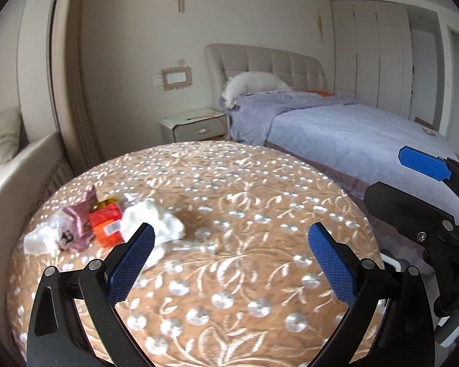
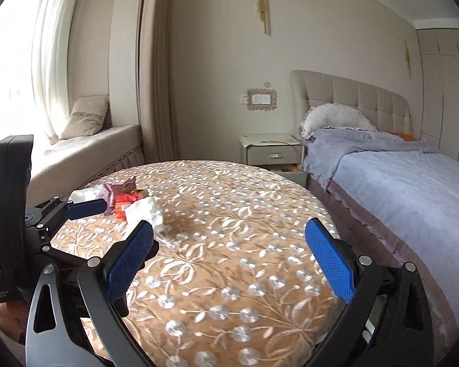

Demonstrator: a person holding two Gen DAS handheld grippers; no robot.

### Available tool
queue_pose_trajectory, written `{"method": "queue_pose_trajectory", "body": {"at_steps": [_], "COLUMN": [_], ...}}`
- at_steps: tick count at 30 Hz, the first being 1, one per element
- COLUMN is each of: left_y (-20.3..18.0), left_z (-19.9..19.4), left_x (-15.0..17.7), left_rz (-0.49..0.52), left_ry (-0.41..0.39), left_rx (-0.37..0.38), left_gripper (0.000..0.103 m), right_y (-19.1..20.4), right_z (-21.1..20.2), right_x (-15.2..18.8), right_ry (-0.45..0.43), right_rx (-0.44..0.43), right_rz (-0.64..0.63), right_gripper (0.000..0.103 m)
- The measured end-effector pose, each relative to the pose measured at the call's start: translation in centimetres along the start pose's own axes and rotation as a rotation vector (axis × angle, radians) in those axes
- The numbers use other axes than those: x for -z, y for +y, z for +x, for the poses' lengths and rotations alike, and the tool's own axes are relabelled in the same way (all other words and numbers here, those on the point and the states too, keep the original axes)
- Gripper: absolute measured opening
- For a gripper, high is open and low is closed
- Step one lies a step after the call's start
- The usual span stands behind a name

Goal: Collect trash
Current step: 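Return both tools to the table above the remaining trash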

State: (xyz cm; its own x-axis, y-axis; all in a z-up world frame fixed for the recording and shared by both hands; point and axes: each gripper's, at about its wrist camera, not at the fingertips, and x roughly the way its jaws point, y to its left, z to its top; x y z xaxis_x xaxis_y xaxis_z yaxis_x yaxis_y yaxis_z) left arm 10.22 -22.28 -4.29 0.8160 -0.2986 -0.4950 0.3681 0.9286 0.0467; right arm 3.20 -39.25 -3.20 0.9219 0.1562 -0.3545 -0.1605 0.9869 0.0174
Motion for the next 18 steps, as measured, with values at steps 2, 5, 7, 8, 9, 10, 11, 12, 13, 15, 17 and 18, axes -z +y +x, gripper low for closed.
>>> {"method": "queue_pose_trajectory", "body": {"at_steps": [2,5,7,8,9,10,11,12,13,15,17,18], "left_y": [2.8,6.6,8.9,9.8,10.8,11.7,12.5,13.4,14.3,16.2,17.9,19.1], "left_z": [-0.4,-0.8,-0.9,-0.9,-1.0,-1.0,-1.1,-1.1,-1.1,-0.8,-0.2,0.1], "left_x": [0.4,0.8,1.2,1.3,1.4,1.5,1.6,1.6,1.7,1.8,1.8,2.0], "left_rz": [-0.020,-0.056,-0.081,-0.092,-0.102,-0.108,-0.114,-0.121,-0.128,-0.144,-0.162,-0.178], "left_ry": [0.003,0.005,0.008,0.010,0.012,0.012,0.012,0.013,0.012,0.017,0.024,0.025], "left_rx": [-0.034,-0.079,-0.095,-0.103,-0.117,-0.131,-0.142,-0.153,-0.163,-0.188,-0.199,-0.205], "left_gripper": [0.098,0.098,0.098,0.098,0.098,0.098,0.098,0.098,0.098,0.098,0.098,0.098], "right_y": [2.1,4.9,6.8,7.6,8.3,9.2,9.9,10.5,11.1,12.2,13.1,13.5], "right_z": [1.2,2.9,3.9,4.6,5.0,5.7,6.3,6.9,7.6,9.0,10.4,11.1], "right_x": [-0.6,-1.3,-1.6,-1.8,-1.9,-2.1,-2.3,-2.4,-2.6,-2.9,-3.2,-3.3], "right_ry": [0.005,0.013,0.016,0.017,0.020,0.024,0.028,0.033,0.039,0.052,0.065,0.074], "right_rx": [-0.034,-0.075,-0.094,-0.101,-0.108,-0.117,-0.126,-0.134,-0.141,-0.158,-0.167,-0.173], "right_rz": [-0.026,-0.057,-0.076,-0.086,-0.093,-0.101,-0.107,-0.113,-0.118,-0.126,-0.135,-0.138], "right_gripper": [0.099,0.099,0.099,0.099,0.099,0.099,0.099,0.099,0.099,0.099,0.099,0.099]}}
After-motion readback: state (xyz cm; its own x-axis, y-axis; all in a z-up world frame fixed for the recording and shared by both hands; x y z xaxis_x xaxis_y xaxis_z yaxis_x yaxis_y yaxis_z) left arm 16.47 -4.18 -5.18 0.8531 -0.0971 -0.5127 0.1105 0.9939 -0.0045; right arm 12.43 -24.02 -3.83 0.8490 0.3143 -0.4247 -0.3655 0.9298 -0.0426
